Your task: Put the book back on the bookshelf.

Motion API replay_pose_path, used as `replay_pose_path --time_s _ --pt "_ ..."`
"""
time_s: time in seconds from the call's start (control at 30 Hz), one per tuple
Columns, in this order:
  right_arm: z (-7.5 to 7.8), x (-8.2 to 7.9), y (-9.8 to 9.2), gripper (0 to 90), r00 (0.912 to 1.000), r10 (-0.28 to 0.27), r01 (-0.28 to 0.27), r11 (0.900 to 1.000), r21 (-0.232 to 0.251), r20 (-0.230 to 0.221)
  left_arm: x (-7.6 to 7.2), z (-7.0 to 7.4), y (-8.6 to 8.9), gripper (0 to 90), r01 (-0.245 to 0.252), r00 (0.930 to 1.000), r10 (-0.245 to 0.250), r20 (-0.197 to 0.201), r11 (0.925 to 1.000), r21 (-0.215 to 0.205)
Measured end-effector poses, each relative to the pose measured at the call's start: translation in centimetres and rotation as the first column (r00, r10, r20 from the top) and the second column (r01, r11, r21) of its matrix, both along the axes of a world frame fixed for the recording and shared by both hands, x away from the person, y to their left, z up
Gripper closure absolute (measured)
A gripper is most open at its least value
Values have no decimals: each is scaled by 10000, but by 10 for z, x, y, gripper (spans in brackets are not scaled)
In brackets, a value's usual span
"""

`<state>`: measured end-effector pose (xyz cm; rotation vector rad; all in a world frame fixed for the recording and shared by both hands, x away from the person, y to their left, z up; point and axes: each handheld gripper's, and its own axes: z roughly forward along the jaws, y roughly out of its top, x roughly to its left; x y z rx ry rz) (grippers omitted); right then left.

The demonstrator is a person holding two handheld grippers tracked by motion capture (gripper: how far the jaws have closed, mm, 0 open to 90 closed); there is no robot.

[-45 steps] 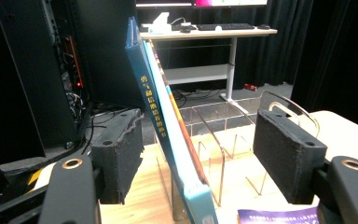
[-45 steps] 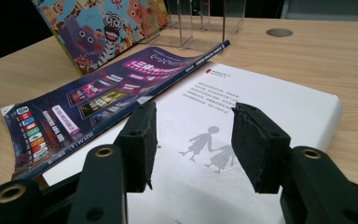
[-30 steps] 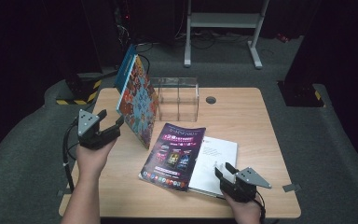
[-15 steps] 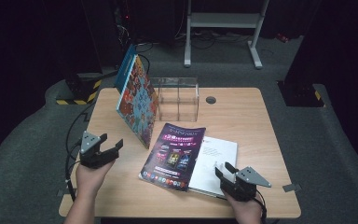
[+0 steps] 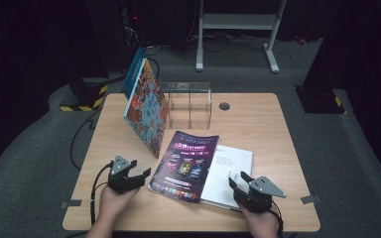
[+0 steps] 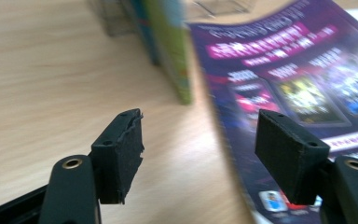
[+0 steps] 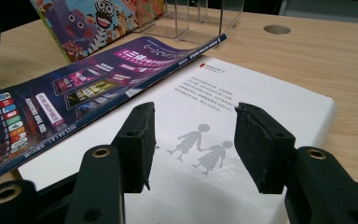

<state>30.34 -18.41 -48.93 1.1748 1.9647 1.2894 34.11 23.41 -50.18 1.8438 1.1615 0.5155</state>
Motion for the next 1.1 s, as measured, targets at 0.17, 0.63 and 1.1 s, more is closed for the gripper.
replay_pose_path --time_s 0.17,0.63,1.1 --pt "-1 0 2 468 10000 84 -84 9999 -117 15 1 -11 -16 334 447 9970 -448 -635 9990 -37" --pt "-3 -1 4 440 9998 124 -127 9997 -194 -169 1 -22 -42 329 779 9887 -698 -1329 9953 567" --pt "-5 0 4 437 9995 153 -158 9997 -182 -280 -4 -22 -59 353 1430 9818 -1324 -1359 9872 711"
